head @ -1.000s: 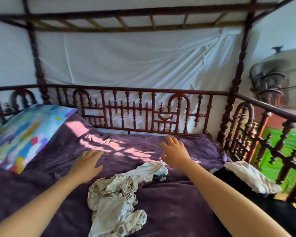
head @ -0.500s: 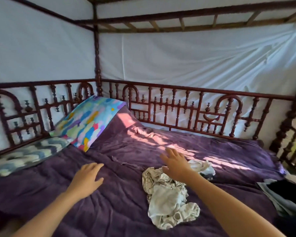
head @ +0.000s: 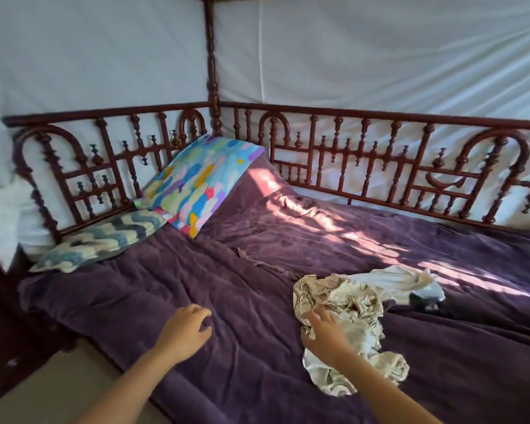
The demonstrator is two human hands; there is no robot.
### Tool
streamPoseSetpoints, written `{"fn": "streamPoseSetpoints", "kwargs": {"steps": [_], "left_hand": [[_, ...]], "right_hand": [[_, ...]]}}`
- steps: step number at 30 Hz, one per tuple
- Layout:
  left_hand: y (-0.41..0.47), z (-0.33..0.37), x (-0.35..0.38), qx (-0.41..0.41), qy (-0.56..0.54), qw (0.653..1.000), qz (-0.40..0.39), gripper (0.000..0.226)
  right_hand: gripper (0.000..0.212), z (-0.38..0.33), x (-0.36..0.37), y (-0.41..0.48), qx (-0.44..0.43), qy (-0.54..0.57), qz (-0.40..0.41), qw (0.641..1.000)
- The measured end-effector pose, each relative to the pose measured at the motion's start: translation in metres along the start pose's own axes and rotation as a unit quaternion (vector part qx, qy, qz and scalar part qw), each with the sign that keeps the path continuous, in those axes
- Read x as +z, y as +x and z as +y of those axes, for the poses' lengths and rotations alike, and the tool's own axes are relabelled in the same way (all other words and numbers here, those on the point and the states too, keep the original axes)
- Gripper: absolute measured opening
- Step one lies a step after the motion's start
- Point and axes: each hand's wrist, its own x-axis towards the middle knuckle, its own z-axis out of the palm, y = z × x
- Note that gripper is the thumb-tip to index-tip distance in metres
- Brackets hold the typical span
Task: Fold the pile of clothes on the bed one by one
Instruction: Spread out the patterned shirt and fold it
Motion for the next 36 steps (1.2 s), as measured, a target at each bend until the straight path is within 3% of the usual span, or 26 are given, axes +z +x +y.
{"fn": "streamPoseSetpoints", "kwargs": {"steps": [6,12,16,20,28,33,36], "left_hand": [[0.074,0.048,0.026,0.015,-0.035,0.998,-0.047,0.039],[0.107,0.102,0.092,0.033,-0.06,0.987,-0.147,0.038],[0.112,0.118,0.12,0.028,-0.052,0.977,-0.203,0.039],[0.131,0.113,0.12,0.009,-0.06,0.976,-0.208,0.038],[0.168,0.093,0.099,-0.051,-0.107,0.98,-0.158,0.034],[0.153,0.094,0.106,-0.027,-0.114,0.974,-0.192,0.032],[0.151,0.101,0.104,-0.004,-0.121,0.972,-0.204,0.033]], "right_hand": [[0.05,0.073,0.018,0.046,0.09,0.036,-0.037,0.995],[0.057,0.158,0.042,0.06,0.238,0.094,-0.053,0.965],[0.069,0.185,0.054,0.071,0.331,0.207,-0.032,0.92],[0.081,0.19,0.06,0.095,0.394,0.304,0.015,0.867],[0.045,0.185,0.075,0.126,0.436,0.328,0.092,0.833],[0.028,0.18,0.052,0.104,0.419,0.294,0.119,0.851],[0.027,0.164,0.025,0.086,0.352,0.268,0.16,0.883]]}}
